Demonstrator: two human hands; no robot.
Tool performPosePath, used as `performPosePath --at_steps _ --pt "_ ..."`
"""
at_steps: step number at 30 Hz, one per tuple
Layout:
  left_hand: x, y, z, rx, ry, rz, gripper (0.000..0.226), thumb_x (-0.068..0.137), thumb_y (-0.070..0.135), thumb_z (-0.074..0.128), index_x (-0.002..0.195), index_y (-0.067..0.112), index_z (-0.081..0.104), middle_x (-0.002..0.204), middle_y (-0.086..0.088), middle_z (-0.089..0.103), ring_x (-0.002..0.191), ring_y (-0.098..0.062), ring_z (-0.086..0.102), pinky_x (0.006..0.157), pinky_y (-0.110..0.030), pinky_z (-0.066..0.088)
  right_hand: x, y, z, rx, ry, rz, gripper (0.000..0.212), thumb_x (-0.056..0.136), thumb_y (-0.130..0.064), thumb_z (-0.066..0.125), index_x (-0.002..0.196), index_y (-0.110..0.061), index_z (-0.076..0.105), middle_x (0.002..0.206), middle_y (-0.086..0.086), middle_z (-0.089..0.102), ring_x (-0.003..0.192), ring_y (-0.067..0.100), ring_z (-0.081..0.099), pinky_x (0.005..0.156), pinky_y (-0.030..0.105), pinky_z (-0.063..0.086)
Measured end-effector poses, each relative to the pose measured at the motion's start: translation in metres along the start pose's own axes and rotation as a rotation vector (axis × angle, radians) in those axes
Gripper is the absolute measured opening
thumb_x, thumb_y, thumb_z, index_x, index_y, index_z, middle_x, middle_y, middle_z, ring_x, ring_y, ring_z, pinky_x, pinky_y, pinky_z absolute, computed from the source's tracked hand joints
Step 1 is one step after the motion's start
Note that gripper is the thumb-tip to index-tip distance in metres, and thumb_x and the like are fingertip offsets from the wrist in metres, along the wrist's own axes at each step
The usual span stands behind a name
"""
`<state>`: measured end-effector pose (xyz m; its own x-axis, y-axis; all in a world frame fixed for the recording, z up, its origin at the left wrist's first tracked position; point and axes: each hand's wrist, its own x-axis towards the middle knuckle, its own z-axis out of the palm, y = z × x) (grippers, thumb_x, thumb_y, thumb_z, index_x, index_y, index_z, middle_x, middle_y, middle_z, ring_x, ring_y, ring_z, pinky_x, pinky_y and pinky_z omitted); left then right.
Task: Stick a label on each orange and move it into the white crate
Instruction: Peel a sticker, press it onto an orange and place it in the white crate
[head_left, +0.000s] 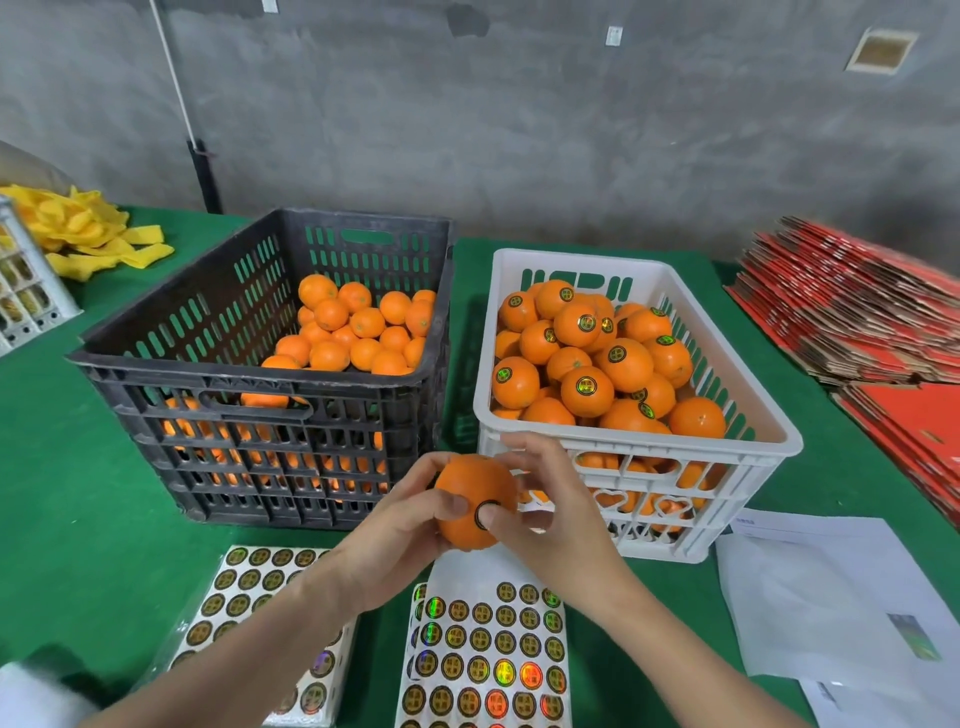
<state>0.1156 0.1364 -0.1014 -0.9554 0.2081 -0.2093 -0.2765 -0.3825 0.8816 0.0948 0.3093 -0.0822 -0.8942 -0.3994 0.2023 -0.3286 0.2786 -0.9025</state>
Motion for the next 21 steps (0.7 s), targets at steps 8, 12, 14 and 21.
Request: performPosePath --at_steps 8,12,14,21 --pt "0.003 0.044 0.023 0.33 -0.028 0.088 0.065 0.058 0.02 0.086 0.112 0.011 0.052 0.114 -0.019 0.053 0.093 -0.031 0.068 0.071 -0.031 0.056 0.007 -0.011 0.001 -0.223 0.036 -0.187 0.068 0.073 -0.026 0.076 0.118 -0.051 0.032 0.125 -0.023 0.034 0.113 -0.014 0.034 0.085 0.002 0.034" --pt "0.021 0.091 0.019 0.808 -0.034 0.274 0.036 0.081 0.037 0.063 0.105 0.009 0.062 0.1 -0.015 0.064 0.083 -0.024 0.069 0.07 -0.029 0.057 0.031 -0.017 -0.009 -0.176 0.147 -0.202 0.067 0.068 -0.017 0.08 0.112 -0.047 0.039 0.126 -0.007 0.037 0.106 -0.01 0.036 0.082 -0.001 0.032" --pt "0.036 0.112 0.009 0.995 0.097 0.457 0.015 0.093 0.026 0.057 0.093 0.013 0.064 0.086 -0.002 0.065 0.069 -0.007 0.064 0.059 -0.014 0.049 0.047 -0.018 -0.014 -0.165 0.171 -0.174 0.066 0.069 -0.019 0.082 0.111 -0.047 0.039 0.129 -0.004 0.039 0.106 -0.001 0.038 0.081 0.001 0.034" --pt "0.079 0.129 -0.043 1.17 0.418 0.505 0.008 0.094 0.008 0.057 0.096 0.011 0.063 0.066 0.006 0.048 0.059 -0.008 0.043 0.05 -0.013 0.031 0.13 -0.012 -0.037 -0.261 0.367 -0.152 0.068 0.068 -0.023 0.081 0.12 -0.03 0.039 0.117 -0.011 0.04 0.104 0.007 0.041 0.079 0.017 0.036"
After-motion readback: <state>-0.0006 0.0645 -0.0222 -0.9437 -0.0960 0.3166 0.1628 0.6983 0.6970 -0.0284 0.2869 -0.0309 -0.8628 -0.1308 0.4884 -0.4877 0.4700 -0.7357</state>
